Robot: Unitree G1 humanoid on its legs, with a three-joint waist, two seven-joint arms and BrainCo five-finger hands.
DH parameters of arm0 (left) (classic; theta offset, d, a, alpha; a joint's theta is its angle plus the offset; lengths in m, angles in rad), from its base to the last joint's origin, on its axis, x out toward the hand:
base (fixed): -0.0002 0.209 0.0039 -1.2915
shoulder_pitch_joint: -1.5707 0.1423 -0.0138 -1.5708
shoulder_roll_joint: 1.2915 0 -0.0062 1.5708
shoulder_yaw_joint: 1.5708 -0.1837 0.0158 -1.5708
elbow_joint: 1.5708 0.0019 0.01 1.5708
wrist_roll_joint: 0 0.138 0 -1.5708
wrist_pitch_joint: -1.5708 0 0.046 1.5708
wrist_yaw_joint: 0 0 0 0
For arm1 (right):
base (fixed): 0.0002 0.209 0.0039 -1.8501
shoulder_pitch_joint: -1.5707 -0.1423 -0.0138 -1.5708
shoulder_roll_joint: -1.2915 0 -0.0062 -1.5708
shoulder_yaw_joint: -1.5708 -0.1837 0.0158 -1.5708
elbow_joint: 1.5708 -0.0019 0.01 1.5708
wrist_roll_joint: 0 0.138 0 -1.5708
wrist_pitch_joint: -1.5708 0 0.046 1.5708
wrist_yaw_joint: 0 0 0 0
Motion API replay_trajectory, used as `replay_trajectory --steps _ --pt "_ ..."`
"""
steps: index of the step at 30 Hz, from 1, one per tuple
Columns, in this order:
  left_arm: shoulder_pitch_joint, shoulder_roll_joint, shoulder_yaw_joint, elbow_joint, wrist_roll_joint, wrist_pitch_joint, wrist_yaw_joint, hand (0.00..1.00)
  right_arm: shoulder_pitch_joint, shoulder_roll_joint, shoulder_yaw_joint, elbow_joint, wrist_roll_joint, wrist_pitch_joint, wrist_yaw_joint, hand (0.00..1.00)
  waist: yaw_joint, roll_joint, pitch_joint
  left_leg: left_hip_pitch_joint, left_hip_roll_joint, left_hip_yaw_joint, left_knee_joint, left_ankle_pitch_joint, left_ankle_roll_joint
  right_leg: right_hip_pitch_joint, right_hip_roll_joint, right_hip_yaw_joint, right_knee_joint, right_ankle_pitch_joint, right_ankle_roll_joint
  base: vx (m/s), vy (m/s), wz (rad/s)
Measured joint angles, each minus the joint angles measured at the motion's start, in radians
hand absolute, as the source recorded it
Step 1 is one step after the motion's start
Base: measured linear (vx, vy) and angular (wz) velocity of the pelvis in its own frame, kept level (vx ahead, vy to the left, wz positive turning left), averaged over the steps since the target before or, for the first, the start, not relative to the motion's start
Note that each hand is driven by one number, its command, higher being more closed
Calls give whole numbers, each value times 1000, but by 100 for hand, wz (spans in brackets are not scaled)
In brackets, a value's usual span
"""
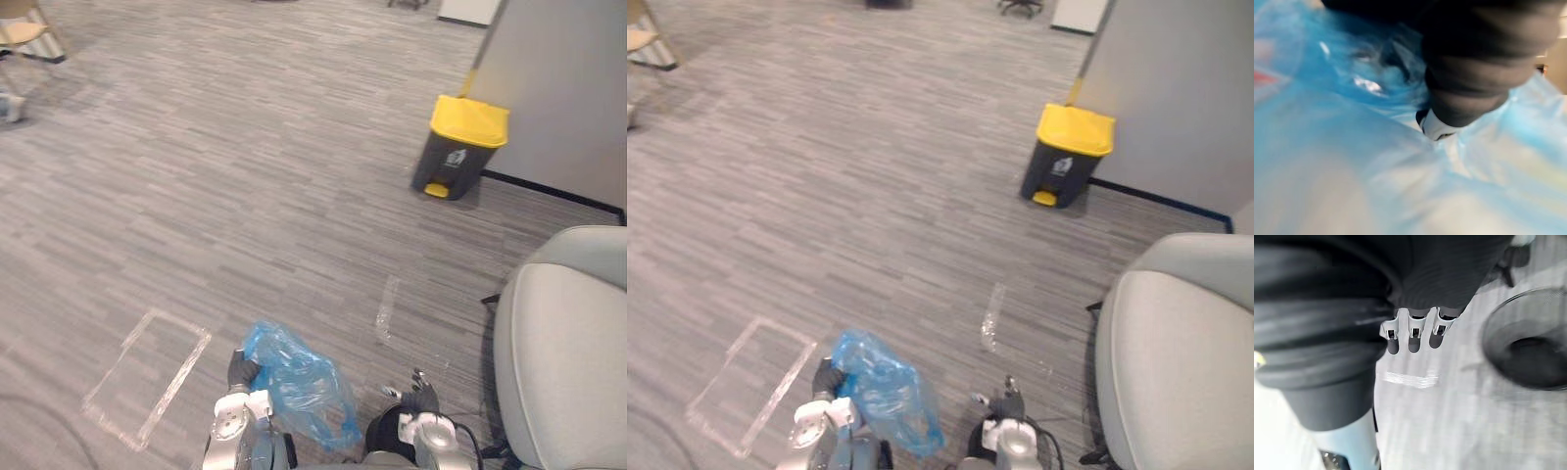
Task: Gather rubbish on tea table into small bin, then transfer packed bag to large trash can.
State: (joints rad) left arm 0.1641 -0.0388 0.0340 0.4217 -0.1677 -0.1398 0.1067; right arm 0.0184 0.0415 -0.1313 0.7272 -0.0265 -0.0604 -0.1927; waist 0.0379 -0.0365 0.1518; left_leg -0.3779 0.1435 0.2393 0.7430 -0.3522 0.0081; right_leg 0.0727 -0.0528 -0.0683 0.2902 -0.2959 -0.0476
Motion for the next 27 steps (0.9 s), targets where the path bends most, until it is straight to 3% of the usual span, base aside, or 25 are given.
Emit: replay_trajectory --steps 1,2,3,4,7,8,9,10,11,12,13,14,16,17,18,19,20,21,23,25,26,27 --pt "1 -1 0 2 0 0 0 100 0 0 -5 -2 0 0 -2 0 2 -1 1 -10 -2 -7 -54 20 -3 1 -9 2 16 -5 11 503 291 -60" --pt "9 -5 -2 7 0 0 0 100 5 0 -26 -5 1 0 -3 0 8 8 -2 8 -7 -44 -278 176 -1 7 -22 14 64 -26 56 355 220 -56" --pt "5 -5 -2 24 1 0 0 100 22 4 -48 8 0 3 -6 0 15 -4 5 46 -18 -51 -341 303 -34 20 -44 46 101 -56 102 546 334 -55" --pt "-18 7 18 56 1 4 6 100 30 18 -51 13 4 7 -3 0 13 -18 -6 49 -33 -54 -323 296 -23 10 -61 63 68 -61 107 333 220 -52" --pt "-42 32 7 65 10 5 6 100 21 19 -60 10 5 9 -3 0 16 -6 0 67 -35 -61 -285 265 -20 -19 -46 96 -7 63 106 207 165 -37" --pt "-43 30 5 64 11 7 6 100 25 19 -63 9 5 8 -4 0 12 1 -3 78 -31 -57 -283 250 -22 -16 -46 101 0 69 114 179 208 -58" --pt "-25 23 -1 50 11 8 6 100 33 22 -63 9 5 9 -4 0 16 26 -4 128 -21 -51 -295 178 -33 -41 -35 128 84 76 122 160 204 -90" --pt "-17 28 -14 43 11 9 5 100 40 26 -57 7 5 11 -4 0 24 16 8 191 -19 -7 -323 126 -37 -131 -45 140 305 72 142 160 204 -98" --pt "-16 32 -17 42 11 10 5 100 41 26 -49 5 4 10 -3 0 25 9 12 209 -25 12 -333 118 -37 -167 -56 140 384 86 154 116 93 -95" --pt "-9 40 -26 43 11 19 7 100 46 25 -30 5 4 11 -1 0 24 -2 16 251 -39 52 -355 100 -39 -276 -87 133 576 167 161 138 58 -71" --pt "-7 41 -27 42 10 21 12 100 59 18 -26 5 -1 15 -1 0 14 -2 21 293 -45 71 -384 88 -43 -350 -107 98 683 152 141 178 65 -66" --pt "-8 41 -27 42 10 21 16 100 65 18 -24 5 -5 17 -1 0 12 -2 22 309 -45 76 -399 87 -44 -373 -111 75 695 135 136 205 25 -41" --pt "-22 42 -37 41 9 20 23 100 72 18 -23 5 -14 23 -3 0 -8 -4 22 357 -44 74 -465 83 -50 -460 -119 -60 622 65 115 287 -36 -12" --pt "-25 42 -40 42 10 20 23 100 71 17 -24 6 -14 23 -4 0 -12 -5 23 365 -44 72 -475 82 -53 -472 -118 -86 583 59 115 312 -88 8" --pt "-36 42 -42 56 9 19 23 100 64 16 -26 27 -15 21 -4 0 -20 -8 23 392 -46 69 -504 81 -55 -476 -103 -135 425 65 111 417 -139 15" --pt "-38 53 -41 72 9 18 24 100 57 19 -26 54 -15 22 -4 0 -28 -29 10 416 -68 61 -523 72 -78 -460 -84 -136 239 125 78 520 -172 23" --pt "-42 64 -41 89 9 17 23 100 60 16 -24 65 -15 22 -4 0 -35 -42 10 426 -80 49 -522 64 -91 -455 -83 -129 201 144 9 594 -175 12" --pt "-52 48 -37 121 10 22 24 100 38 -6 -31 85 -15 24 -5 0 -33 4 11 450 -51 4 -525 68 -102 -427 -63 -151 214 125 10 428 -121 4" --pt "-49 30 -34 119 10 22 24 100 26 -17 -46 75 -15 20 -5 0 -40 34 15 454 -31 -47 -493 74 -106 -395 -47 -172 213 79 11 508 -148 9" --pt "-48 16 -35 103 10 22 22 100 34 -12 -51 77 -15 25 -3 0 -40 49 24 438 4 -73 -350 85 -118 -311 -25 -202 181 62 9 542 -157 21" --pt "-28 8 -36 53 9 20 17 100 46 -2 -24 71 -12 23 -4 0 -33 47 27 323 59 -99 -1 184 -134 -182 4 -206 106 59 4 466 -87 -3" --pt "-19 4 -36 27 9 18 16 100 43 -3 -6 71 -12 20 -4 0 -26 45 28 274 81 -95 126 204 -138 -142 12 -197 79 53 -4 537 -34 -23"
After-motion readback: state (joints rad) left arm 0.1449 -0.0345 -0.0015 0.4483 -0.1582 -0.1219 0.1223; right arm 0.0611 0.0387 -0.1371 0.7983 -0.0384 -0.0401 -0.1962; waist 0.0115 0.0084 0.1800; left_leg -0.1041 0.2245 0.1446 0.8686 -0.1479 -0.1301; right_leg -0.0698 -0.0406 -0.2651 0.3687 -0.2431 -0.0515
